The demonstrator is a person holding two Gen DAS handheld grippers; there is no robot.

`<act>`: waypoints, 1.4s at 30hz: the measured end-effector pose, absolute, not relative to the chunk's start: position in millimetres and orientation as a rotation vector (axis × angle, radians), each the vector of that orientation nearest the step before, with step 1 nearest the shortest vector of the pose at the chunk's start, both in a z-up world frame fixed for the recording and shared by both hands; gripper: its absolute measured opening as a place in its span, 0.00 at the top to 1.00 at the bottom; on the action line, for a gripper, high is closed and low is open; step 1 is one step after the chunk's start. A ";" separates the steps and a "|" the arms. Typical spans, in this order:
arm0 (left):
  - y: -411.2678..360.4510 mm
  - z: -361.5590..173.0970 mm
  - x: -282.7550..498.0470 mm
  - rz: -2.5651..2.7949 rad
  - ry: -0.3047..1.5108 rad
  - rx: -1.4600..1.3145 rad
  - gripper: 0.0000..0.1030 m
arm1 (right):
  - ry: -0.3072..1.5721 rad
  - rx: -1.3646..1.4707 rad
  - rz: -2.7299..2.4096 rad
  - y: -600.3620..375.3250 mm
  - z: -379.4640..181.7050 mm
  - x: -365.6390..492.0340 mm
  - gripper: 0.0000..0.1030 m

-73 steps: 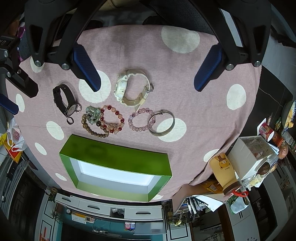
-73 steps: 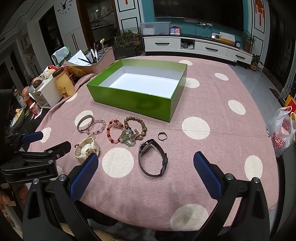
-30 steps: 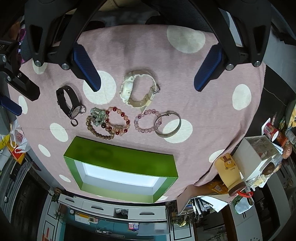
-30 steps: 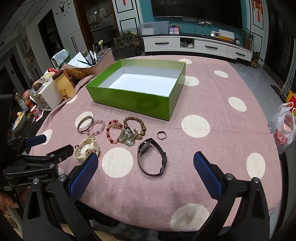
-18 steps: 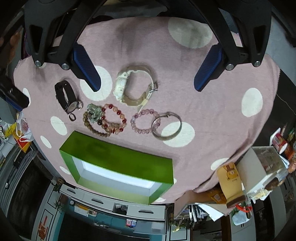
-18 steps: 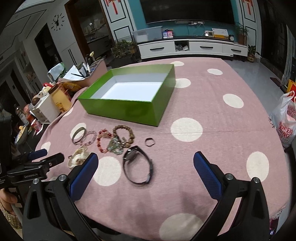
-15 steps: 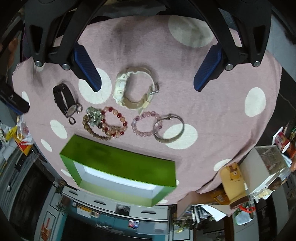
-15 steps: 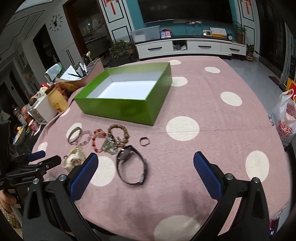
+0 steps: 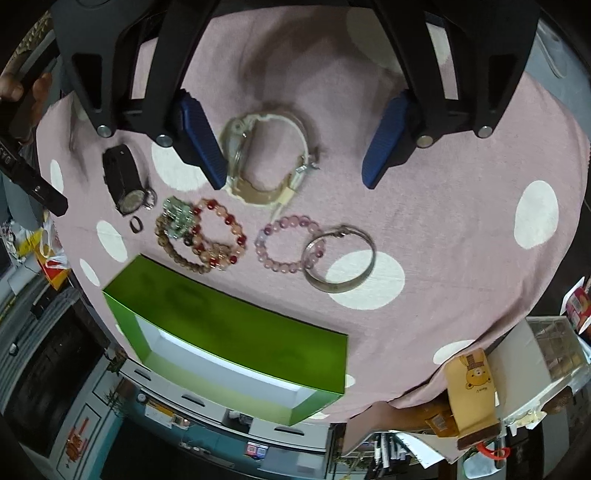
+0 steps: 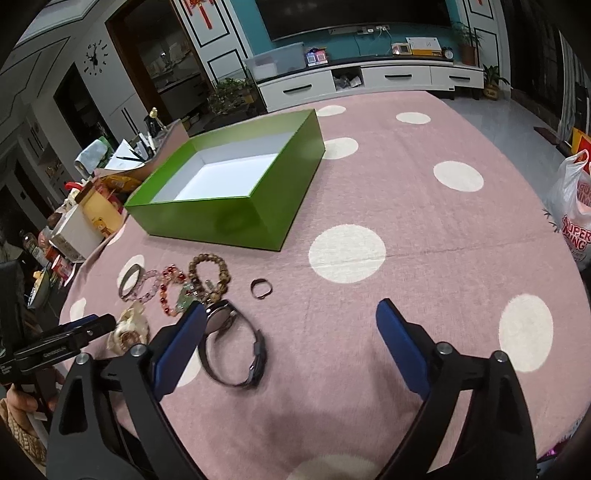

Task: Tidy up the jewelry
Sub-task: 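Grasp the cream-white watch with the left tool while the right tool grasps the small black ring, then release the white watch into the green box while the right tool drops the ring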

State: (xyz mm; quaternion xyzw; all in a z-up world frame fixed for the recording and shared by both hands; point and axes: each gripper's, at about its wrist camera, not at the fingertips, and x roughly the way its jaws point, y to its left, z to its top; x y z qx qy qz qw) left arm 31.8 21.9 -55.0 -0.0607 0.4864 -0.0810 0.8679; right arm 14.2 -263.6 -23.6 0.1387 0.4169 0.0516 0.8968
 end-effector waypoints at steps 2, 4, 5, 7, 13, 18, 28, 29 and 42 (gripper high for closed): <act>22.9 -55.0 34.0 -0.162 1.018 -0.125 0.35 | 0.884 0.280 0.119 -262.4 -30.2 23.5 0.21; 24.4 -57.7 37.8 -0.164 1.031 -0.130 0.40 | 0.906 0.280 0.137 -261.0 -37.6 33.8 0.28; 24.8 -59.9 39.1 -0.159 1.039 -0.128 0.45 | 0.911 0.276 0.147 -259.7 -40.4 37.2 0.30; 25.9 -65.0 41.1 -0.160 1.061 -0.121 0.48 | 0.922 0.255 0.156 -256.4 -44.7 44.2 0.34; 20.7 -76.4 45.9 -0.175 1.116 -0.079 0.61 | 0.959 0.151 0.211 -238.8 -57.4 62.8 0.44; 13.7 -78.4 46.8 -0.196 1.123 -0.021 0.78 | 0.987 0.075 0.241 -227.0 -62.3 73.7 0.52; 11.5 -79.4 47.0 -0.230 1.103 -0.001 0.85 | 1.005 -0.055 0.283 -208.3 -64.7 83.9 0.79; 11.3 -79.4 47.2 -0.233 1.102 -0.004 0.86 | 1.008 -0.067 0.280 -206.8 -64.6 84.0 0.79; 16.1 -65.6 44.5 -0.237 1.045 -0.054 0.88 | 0.926 0.004 0.269 -213.1 -41.9 70.8 0.81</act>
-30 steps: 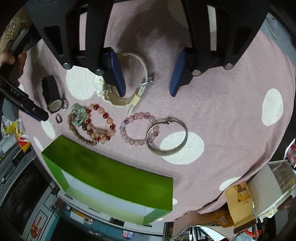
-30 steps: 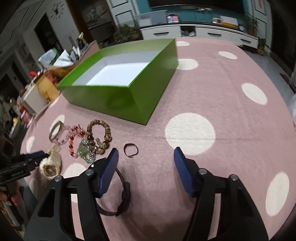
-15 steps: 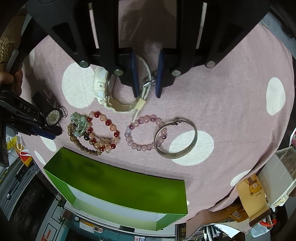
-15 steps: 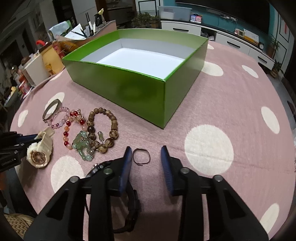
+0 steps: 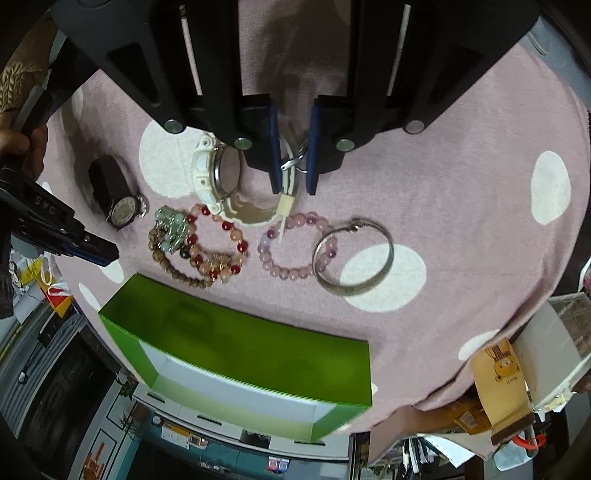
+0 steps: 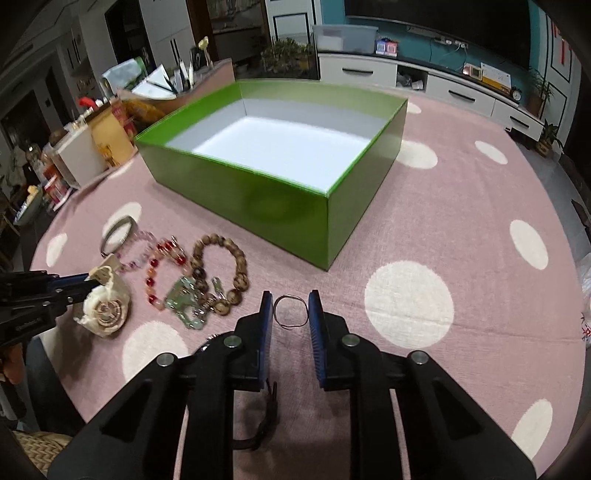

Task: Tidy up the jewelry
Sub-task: 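Release the white watch into the green box while the right tool drops the ring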

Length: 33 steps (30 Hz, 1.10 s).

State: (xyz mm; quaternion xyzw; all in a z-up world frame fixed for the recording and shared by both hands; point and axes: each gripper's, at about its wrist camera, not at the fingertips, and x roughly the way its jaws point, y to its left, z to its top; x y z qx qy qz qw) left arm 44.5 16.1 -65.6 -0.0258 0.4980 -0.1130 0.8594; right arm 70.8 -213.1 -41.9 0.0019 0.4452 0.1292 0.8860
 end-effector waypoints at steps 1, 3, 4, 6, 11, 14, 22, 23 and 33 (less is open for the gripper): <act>16.7 -62.1 44.0 -0.238 1.035 -0.058 0.88 | 0.918 0.007 0.269 -213.7 -38.3 69.5 0.81; 17.6 -53.5 43.0 -0.240 1.012 -0.062 0.88 | 0.900 0.011 0.271 -214.0 -30.8 66.3 0.81; 17.6 -49.7 42.8 -0.242 1.002 -0.062 0.88 | 0.889 0.009 0.274 -213.7 -26.3 64.7 0.81; 17.2 -39.8 43.0 -0.243 0.976 -0.056 0.88 | 0.869 0.009 0.279 -212.4 -19.6 62.7 0.81; 18.6 -18.1 52.0 -0.236 0.927 -0.050 0.88 | 0.823 0.007 0.301 -206.3 -1.8 63.1 0.81; 18.6 -3.1 63.7 -0.222 0.892 -0.044 0.88 | 0.798 0.003 0.301 -204.8 7.6 68.4 0.81; 11.1 32.9 105.1 -0.203 0.801 -0.031 0.88 | 0.739 0.014 0.285 -209.5 27.9 90.4 0.81; 9.1 35.7 112.2 -0.204 0.797 -0.029 0.88 | 0.732 0.014 0.282 -209.9 29.8 94.7 0.81; -15.8 27.7 184.6 -0.190 0.831 -0.008 0.88 | 0.751 0.030 0.269 -209.3 22.6 136.2 0.81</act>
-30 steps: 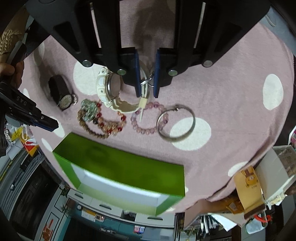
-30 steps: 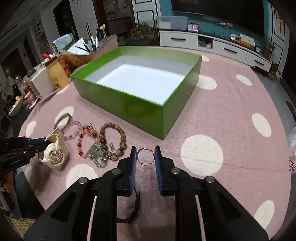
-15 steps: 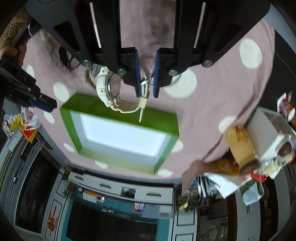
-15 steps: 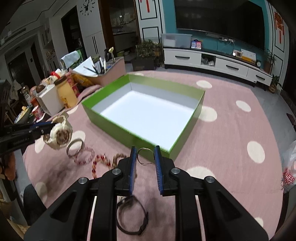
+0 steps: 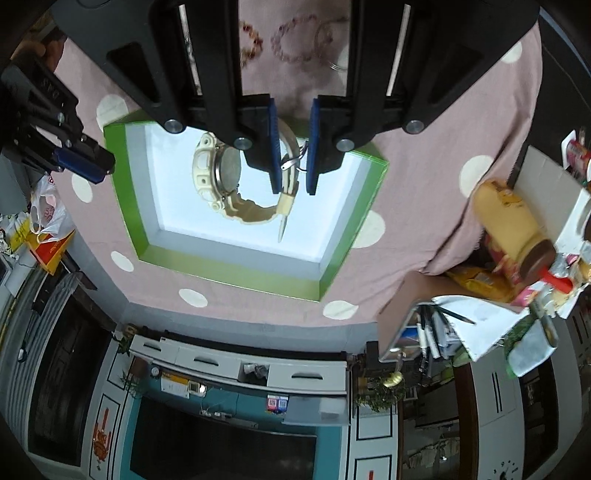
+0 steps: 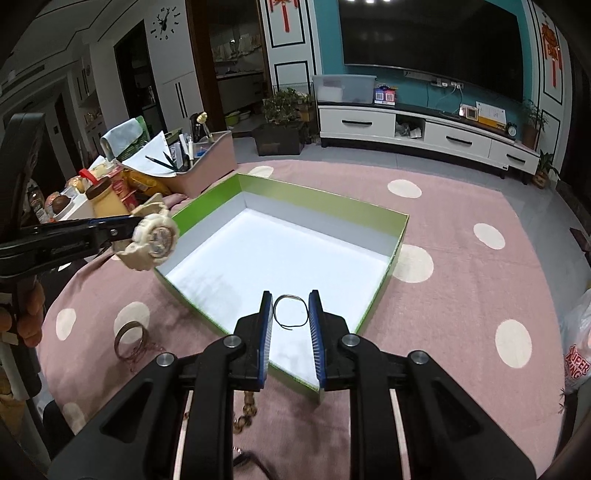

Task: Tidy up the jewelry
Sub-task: 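Release the white watch into the green box while the right tool drops the ring, then grasp the black strap watch with the right tool while the left tool moves toward the silver ring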

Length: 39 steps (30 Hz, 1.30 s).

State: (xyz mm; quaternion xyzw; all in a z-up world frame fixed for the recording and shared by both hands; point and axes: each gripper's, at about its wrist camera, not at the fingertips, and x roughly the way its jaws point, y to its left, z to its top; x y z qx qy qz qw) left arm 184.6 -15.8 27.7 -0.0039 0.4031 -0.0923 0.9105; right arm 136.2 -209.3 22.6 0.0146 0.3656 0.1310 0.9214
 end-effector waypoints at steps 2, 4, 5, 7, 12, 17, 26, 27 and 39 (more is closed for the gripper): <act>-21.1 19.6 195.4 -0.182 0.850 0.007 0.88 | 0.764 0.031 0.268 -209.1 17.7 144.9 0.81; -25.5 8.9 205.7 -0.170 0.869 0.021 0.88 | 0.776 0.030 0.266 -208.1 13.0 153.4 0.81; -27.4 4.7 209.2 -0.164 0.876 0.026 0.88 | 0.780 0.030 0.265 -207.4 10.9 156.2 0.81; -31.8 -3.3 219.5 -0.152 0.890 0.037 0.88 | 0.787 0.029 0.265 -205.1 8.1 163.3 0.81; -41.2 -16.4 237.3 -0.145 0.911 0.060 0.87 | 0.812 0.024 0.254 -200.4 -0.9 185.2 0.81; -43.7 -17.4 237.9 -0.142 0.905 0.061 0.66 | 0.813 0.081 0.225 -209.4 -5.3 190.1 0.55; -20.9 8.1 206.8 -0.138 0.833 0.028 0.45 | 0.760 0.138 0.204 -243.5 12.2 150.8 0.54; -17.3 10.3 198.5 -0.140 0.826 0.026 0.41 | 0.758 0.146 0.203 -247.5 13.6 144.7 0.54; 9.4 3.7 113.5 -0.165 0.865 -0.004 0.23 | 0.770 0.191 0.260 -255.4 19.2 62.0 0.54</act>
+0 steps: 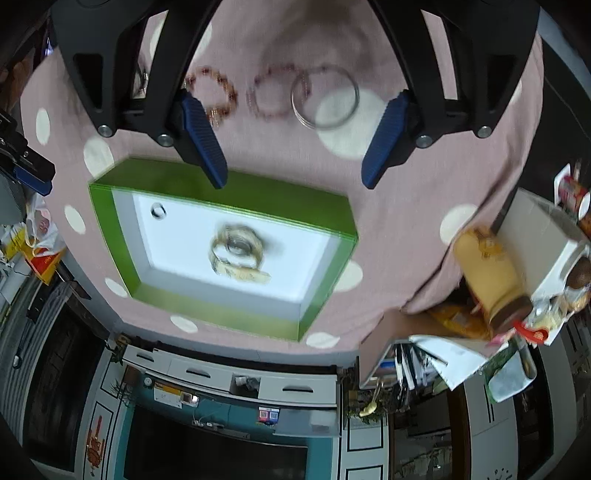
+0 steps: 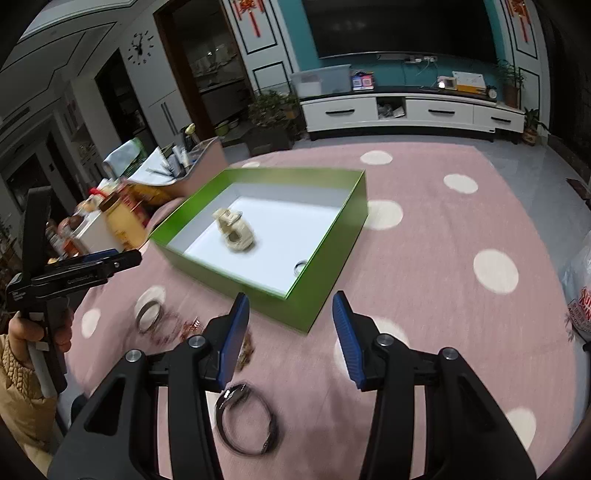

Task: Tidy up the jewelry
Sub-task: 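Grasp the black strap watch with the right tool while the left tool moves toward the silver ring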

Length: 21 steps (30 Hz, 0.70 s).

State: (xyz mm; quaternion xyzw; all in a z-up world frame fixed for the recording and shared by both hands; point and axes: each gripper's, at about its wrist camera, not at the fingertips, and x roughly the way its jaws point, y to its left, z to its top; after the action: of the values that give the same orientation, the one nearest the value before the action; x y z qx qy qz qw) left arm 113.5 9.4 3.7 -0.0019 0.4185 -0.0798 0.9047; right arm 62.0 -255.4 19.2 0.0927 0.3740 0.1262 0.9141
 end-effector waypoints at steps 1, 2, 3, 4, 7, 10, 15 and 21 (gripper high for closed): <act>9.2 1.6 107.2 -0.168 0.871 -0.003 0.21 | 0.776 0.193 0.272 -252.9 17.9 54.6 0.54; 8.6 -0.1 101.2 -0.174 0.875 -0.002 0.17 | 0.782 0.194 0.281 -250.5 16.9 50.2 0.54; 7.9 -2.6 93.8 -0.180 0.880 -0.005 0.17 | 0.789 0.192 0.290 -247.7 15.1 44.6 0.54; 8.6 -5.6 88.0 -0.185 0.886 -0.008 0.17 | 0.795 0.188 0.300 -244.3 13.4 39.2 0.54; 7.6 -13.9 70.8 -0.213 0.909 -0.026 0.16 | 0.820 0.178 0.334 -234.1 7.4 23.4 0.54; 5.3 -23.6 53.1 -0.250 0.931 -0.043 0.16 | 0.847 0.158 0.371 -222.5 -0.4 10.2 0.54; -0.2 -38.2 35.1 -0.295 0.964 -0.062 0.16 | 0.899 0.114 0.429 -203.6 -17.6 -3.7 0.54; -8.3 -48.4 26.2 -0.318 0.991 -0.057 0.16 | 0.929 0.015 0.451 -182.4 -38.7 -8.3 0.54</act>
State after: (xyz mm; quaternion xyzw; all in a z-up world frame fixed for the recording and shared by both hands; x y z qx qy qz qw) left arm 26.1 -8.3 -48.4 -0.0272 0.4733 -0.1518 0.8673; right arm -8.3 -182.4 -38.7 0.0074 0.4440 0.2157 0.8697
